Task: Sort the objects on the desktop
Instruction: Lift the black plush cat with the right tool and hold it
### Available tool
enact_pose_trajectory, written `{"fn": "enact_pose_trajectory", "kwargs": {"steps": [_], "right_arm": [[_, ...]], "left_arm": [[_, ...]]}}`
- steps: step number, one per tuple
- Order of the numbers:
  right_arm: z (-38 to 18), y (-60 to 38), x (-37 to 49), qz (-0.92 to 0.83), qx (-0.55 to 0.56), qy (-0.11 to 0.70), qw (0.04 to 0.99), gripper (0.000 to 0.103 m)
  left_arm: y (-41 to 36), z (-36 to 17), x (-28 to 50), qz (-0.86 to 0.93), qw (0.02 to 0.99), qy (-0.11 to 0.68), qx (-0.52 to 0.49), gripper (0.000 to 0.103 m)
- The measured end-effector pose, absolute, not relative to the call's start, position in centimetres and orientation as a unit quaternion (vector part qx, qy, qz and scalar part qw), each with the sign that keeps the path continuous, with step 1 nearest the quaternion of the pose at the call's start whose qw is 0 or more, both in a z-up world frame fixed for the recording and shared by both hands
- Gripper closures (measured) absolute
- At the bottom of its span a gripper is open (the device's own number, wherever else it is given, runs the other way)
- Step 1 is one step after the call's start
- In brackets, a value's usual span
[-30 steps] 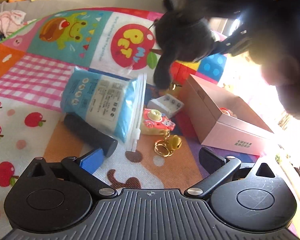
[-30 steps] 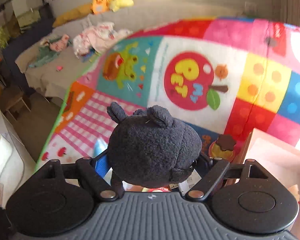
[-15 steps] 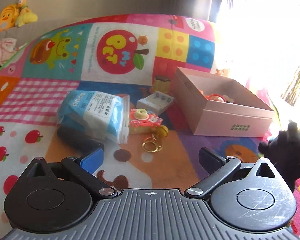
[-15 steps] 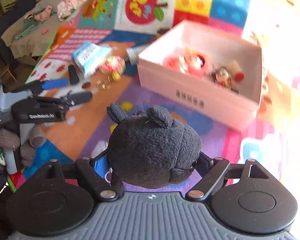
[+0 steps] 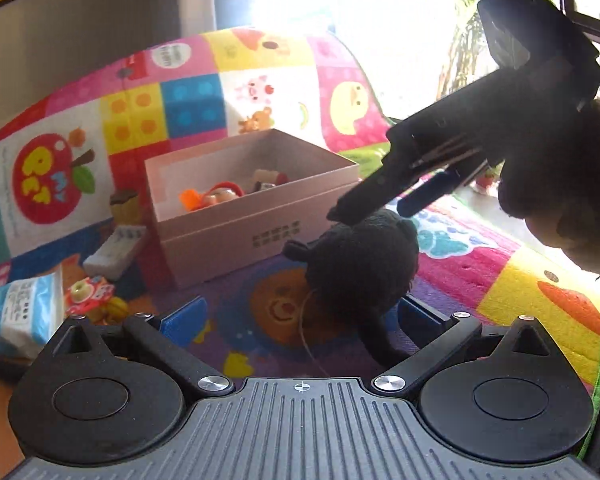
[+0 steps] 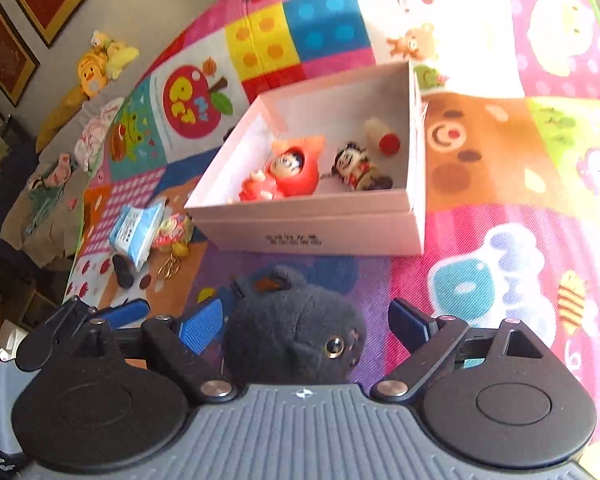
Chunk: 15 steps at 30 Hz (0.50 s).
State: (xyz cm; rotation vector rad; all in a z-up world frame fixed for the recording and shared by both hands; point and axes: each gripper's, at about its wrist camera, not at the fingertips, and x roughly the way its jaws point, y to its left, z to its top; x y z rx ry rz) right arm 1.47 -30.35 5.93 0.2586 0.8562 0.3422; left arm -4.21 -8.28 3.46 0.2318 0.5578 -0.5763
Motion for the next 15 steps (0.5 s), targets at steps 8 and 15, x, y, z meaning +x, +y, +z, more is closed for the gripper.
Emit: {"fn": "enact_pose_trajectory", "kwargs": {"steps": [8,15], "right_arm": [[6.9,-32.0,-1.5,0.121,0.043,0.329,0.936,0.010],[5.7,-30.7,-2.1,0.113,-0.005,0.309,0.944,0.010]], "left_arm": [[-11.9,2.7,-2.3,-0.264,0.917,0.243,0.174,0.000],[-8.7,4.6,1.5,-0.137,0.954,0.224,0.141,0.000]]}}
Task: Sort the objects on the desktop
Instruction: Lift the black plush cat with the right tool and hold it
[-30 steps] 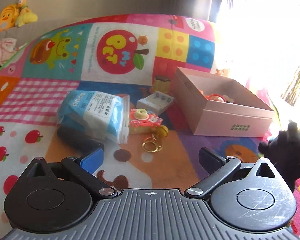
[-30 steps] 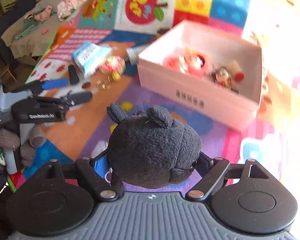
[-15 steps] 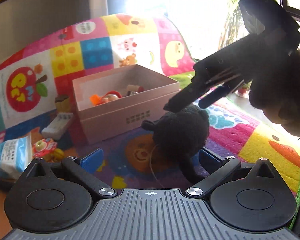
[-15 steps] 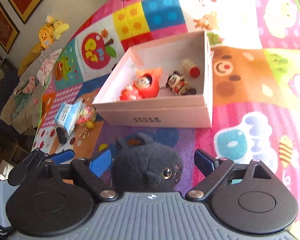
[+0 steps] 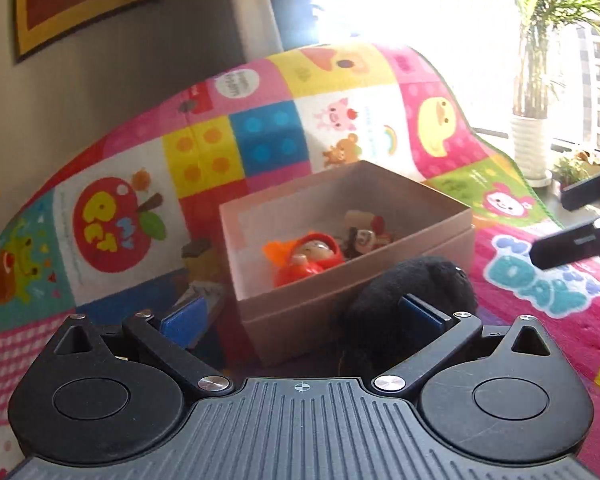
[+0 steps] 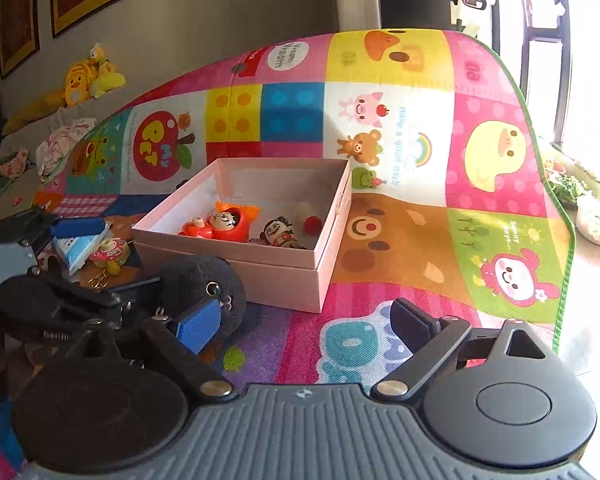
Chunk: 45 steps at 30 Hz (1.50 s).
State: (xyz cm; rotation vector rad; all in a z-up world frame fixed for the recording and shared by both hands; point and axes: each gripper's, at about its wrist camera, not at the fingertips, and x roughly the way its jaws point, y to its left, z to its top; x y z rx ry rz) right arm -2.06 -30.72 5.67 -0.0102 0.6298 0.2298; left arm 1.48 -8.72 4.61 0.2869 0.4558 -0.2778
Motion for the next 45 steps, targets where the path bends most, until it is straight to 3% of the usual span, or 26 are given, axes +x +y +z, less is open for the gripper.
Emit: {"fn": "enact_pose_trajectory", "kwargs": {"steps": [4,11,15,22,27,30,34,45], "right_arm": [[3.9,-26.2,-1.5,0.147,-0.065,0.305,0.939,0.002],[1.9,-19.9,-1.3,0.195,-0.148,0.295,0.924,0.004],[1.3,-18.1,-2.2,0.181,-0.211,0.283,0.918,0.030],[5.8,-24.1,-0.7,0.300,0.035,0.428,0.852,0.031],[4.0,-27.4,1.4,0.292,0.130,0.509,0.799,0.030],[2.5,-28.3,2.2,0.270,0.138,0.519,0.799,0.026],[3.4,-28.6,1.8,0.224,0.076,0.458,0.857,0.015],[5.0,-32.3,0.6,0.143,0.008,0.383,0.913,0.004]], "left_arm": [[-6.9,5.1,3.2,-0.089,0.962,0.229,0.117,0.000],[-4.8,5.2,3.3,-0.085,0.965,0.240,0.070,0.000],[-2.6,5.1,3.0,-0.075,0.963,0.259,0.027,0.000],[-0.2,5.0,1.4,-0.093,0.956,0.278,-0.003,0.000],[-0.4,5.3,0.3,-0.136,0.950,0.279,-0.022,0.000],[-1.0,5.1,0.0,-0.147,0.948,0.283,-0.013,0.000],[-1.0,4.5,-0.2,-0.141,0.945,0.295,-0.006,0.000],[-1.7,2.6,-0.6,-0.158,0.932,0.328,-0.003,0.000]]}}
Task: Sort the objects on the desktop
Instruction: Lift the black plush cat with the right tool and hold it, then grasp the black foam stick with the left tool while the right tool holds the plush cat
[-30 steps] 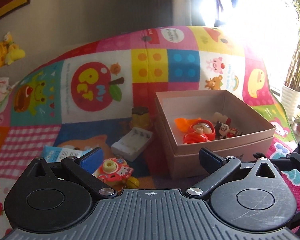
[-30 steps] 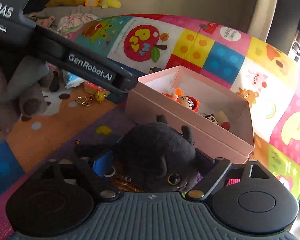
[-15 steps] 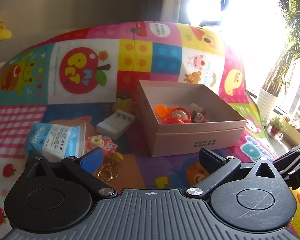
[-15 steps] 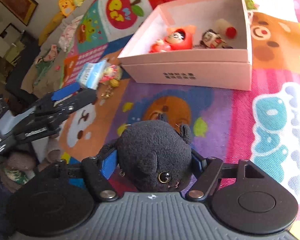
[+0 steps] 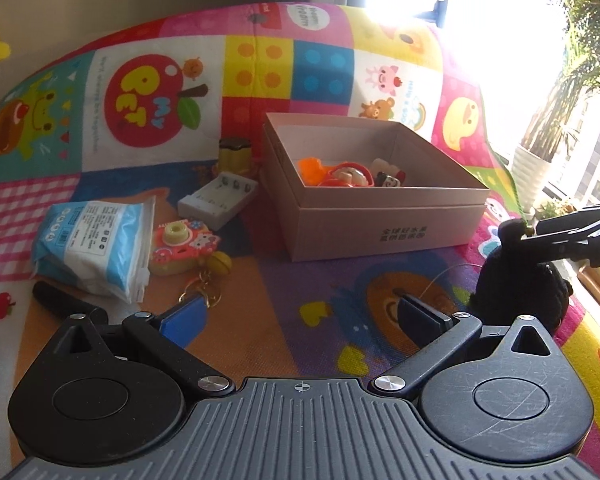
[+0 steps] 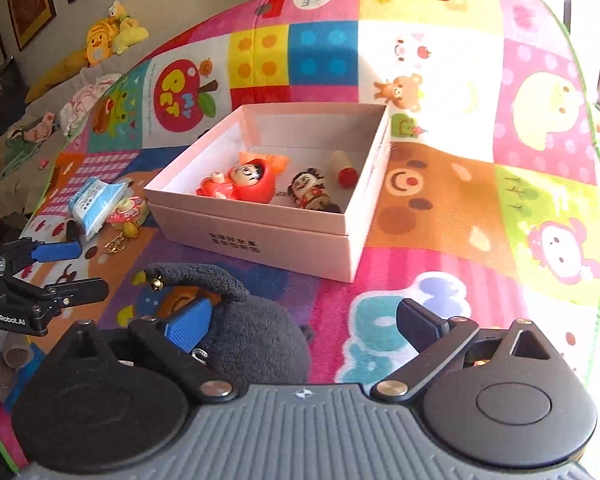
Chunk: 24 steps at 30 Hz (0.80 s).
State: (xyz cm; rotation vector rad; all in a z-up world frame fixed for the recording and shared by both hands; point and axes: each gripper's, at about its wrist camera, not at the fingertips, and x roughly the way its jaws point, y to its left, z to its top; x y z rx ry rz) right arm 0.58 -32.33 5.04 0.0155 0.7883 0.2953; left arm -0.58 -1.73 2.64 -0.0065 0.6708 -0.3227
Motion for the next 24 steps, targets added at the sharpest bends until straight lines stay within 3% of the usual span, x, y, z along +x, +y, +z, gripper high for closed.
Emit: {"fn": "enact_pose_trajectory", "kwargs": {"steps": [16,24], "right_arm": [[7.0,-34.1,-2.9,0.167,0.086,0.322,0.928,0.003],[6.7,-27.3,-5.9,0.285,0.020,0.296,0.911,0.001]], "left_arm": [[-2.1,2.1,-1.2,-0.127,0.938,0.321,0.009,0.000],[3.1,2.4,-1.1,-0.001,0.951,0.309,0.003,0.000]]}}
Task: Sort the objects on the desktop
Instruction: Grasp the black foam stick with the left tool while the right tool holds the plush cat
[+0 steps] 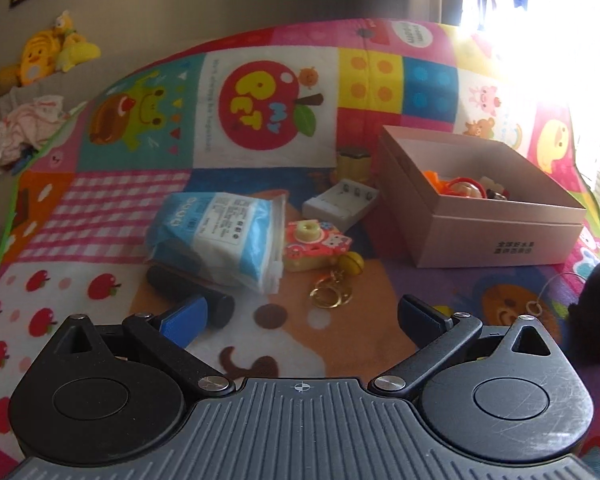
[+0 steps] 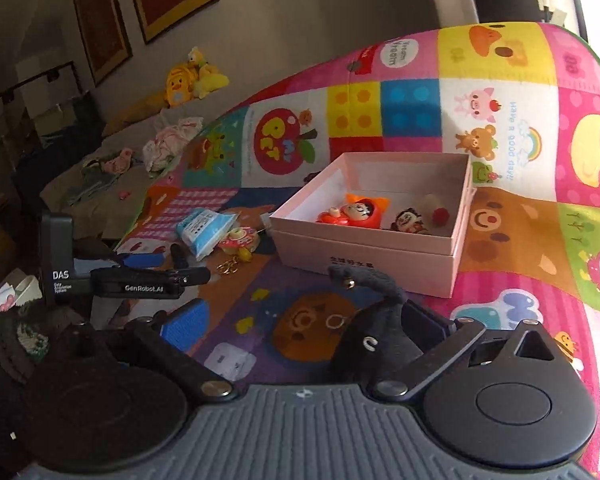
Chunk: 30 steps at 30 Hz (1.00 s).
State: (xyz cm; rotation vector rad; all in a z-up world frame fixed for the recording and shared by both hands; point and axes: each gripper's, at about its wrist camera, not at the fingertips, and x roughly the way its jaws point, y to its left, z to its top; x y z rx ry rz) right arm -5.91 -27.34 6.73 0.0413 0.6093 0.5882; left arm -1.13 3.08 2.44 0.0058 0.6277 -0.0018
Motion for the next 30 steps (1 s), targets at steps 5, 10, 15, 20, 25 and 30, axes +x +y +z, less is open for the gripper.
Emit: {"fn": "enact_pose_trajectory", "kwargs": {"steps": [5,10,15,20,25,30], "right_arm": [[4.8,-23.1,-6.4,0.368,0.014,0.327,0.870,0.000],[1.6,-20.0,-5.6,0.375,0.002,0.373,0.848,0.000],[0.2,-19.5,-5.3,0.359,-0.001,0.391,0.847,0.000],[0.0,-19.3,-5.8,0.354,-0.016,0.385,0.852,0.000],[0.0,-18.9,-5.9,0.349,-0.029,0.381,0.856,0.000],[-0.1,-18.7,-6.1,0.346,-0.038,0.376,0.859,0.000]], "left_arm": [[6.8,2.3,-0.1,0.032,0.951,0.306,-0.007,0.000],[9.5,1.7,2.9,-0.013,0.944,0.330,-0.010,0.000],[10.6,0.8,5.2,-0.048,0.938,0.342,0.012,0.000],[12.4,0.2,6.0,-0.082,0.934,0.345,-0.049,0.000],[11.0,0.4,4.3,-0.127,0.929,0.347,-0.036,0.000],[7.7,0.4,2.0,-0.180,0.921,0.346,-0.004,0.000]]}}
